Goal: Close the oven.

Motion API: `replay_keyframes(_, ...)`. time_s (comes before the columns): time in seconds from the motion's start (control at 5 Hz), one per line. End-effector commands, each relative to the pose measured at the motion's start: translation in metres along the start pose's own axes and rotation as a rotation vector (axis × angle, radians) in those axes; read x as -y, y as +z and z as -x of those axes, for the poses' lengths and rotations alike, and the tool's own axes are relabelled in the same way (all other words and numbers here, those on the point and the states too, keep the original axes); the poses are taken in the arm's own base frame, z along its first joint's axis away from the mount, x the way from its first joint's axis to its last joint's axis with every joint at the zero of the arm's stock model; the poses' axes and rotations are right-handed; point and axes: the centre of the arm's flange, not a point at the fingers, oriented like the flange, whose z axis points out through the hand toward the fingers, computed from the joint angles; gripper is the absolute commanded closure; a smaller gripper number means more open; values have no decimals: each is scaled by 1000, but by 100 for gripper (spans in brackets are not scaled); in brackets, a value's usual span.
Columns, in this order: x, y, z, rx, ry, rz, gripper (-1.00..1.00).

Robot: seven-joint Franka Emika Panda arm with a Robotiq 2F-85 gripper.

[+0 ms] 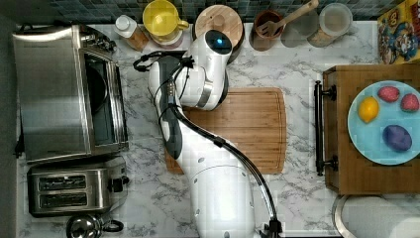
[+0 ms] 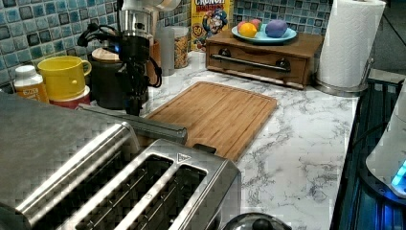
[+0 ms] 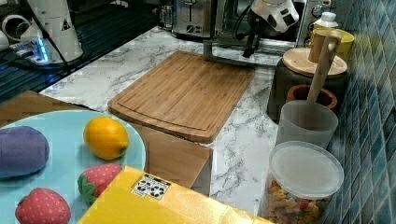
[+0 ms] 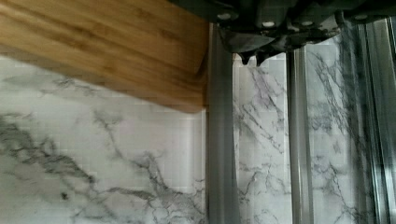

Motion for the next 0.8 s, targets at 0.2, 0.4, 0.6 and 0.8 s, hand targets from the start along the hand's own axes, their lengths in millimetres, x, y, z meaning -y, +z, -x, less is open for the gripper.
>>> replay_keyframes(0.2,85,-22,20,26,21,-125,100)
replay_keyframes(0.4,127,-34,25,57,-48,-204,100)
replay_keyframes(0.6,172,-51,34,33,-128,-219,100)
replay_keyframes(0.8,216,-57,43,15,-203,-165,100)
